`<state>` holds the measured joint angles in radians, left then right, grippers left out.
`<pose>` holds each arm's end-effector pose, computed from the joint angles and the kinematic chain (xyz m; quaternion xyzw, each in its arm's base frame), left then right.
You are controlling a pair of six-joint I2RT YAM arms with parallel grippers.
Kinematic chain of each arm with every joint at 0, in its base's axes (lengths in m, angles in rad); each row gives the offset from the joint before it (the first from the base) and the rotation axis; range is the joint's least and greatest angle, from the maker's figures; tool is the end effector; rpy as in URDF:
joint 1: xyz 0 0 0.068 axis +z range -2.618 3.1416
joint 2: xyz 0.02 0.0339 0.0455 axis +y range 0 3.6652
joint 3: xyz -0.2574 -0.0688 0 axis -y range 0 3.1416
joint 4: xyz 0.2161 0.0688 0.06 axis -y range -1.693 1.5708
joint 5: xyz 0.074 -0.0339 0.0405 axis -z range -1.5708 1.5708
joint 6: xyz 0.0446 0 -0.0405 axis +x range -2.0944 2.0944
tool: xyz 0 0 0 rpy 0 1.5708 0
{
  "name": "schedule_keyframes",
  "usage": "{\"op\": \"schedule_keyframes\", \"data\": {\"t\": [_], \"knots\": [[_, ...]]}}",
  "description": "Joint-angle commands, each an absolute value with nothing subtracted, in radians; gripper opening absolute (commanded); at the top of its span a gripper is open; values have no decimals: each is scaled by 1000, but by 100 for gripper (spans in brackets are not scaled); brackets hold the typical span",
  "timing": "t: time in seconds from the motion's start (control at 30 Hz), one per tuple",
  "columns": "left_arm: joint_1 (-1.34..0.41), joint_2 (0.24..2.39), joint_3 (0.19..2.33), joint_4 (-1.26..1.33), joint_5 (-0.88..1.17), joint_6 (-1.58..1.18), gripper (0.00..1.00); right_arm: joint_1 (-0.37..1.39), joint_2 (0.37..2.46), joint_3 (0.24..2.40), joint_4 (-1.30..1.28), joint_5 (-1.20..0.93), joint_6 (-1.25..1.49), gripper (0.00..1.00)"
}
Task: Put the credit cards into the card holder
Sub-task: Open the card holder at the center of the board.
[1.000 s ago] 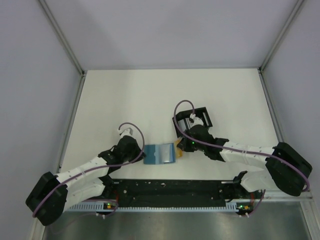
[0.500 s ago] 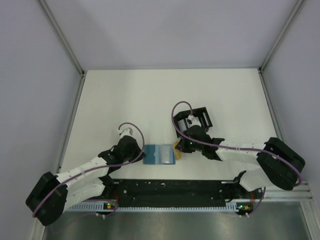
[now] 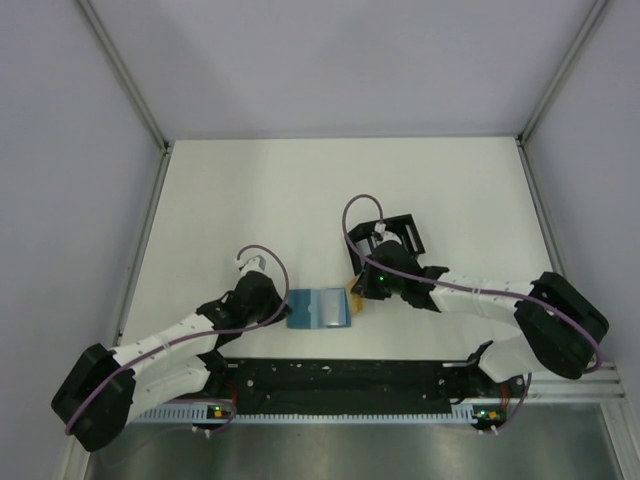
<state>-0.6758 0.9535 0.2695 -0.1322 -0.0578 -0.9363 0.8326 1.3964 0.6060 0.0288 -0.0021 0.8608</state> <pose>0.1246 -0.0966 0.1470 -0.1313 0.9200 -0.2471 0.2743 0.1721 0.1893 0.1738 0.0125 0.9192 0.2955 0.2601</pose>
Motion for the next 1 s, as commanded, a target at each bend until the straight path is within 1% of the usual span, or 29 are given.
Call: {"op": "schedule_keyframes", "data": {"t": [0.0, 0.2, 0.33, 0.63, 0.8, 0.97], "knots": [[-676, 959, 272, -129, -57, -922, 0, 802, 1404, 675, -26, -63, 811, 0], [-676, 959, 275, -133, -58, -925, 0, 798, 1411, 680, -34, -130, 811, 0], [-676, 956, 270, -133, -60, -939, 0, 798, 1423, 657, -25, -106, 828, 0], [-678, 946, 259, -133, -68, -962, 0, 799, 1404, 558, 84, -48, 914, 0], [-680, 946, 259, -133, -71, -965, 0, 799, 1390, 531, 136, -52, 936, 0], [-680, 946, 256, -133, -74, -968, 0, 801, 1365, 508, 117, -8, 963, 0]]}}
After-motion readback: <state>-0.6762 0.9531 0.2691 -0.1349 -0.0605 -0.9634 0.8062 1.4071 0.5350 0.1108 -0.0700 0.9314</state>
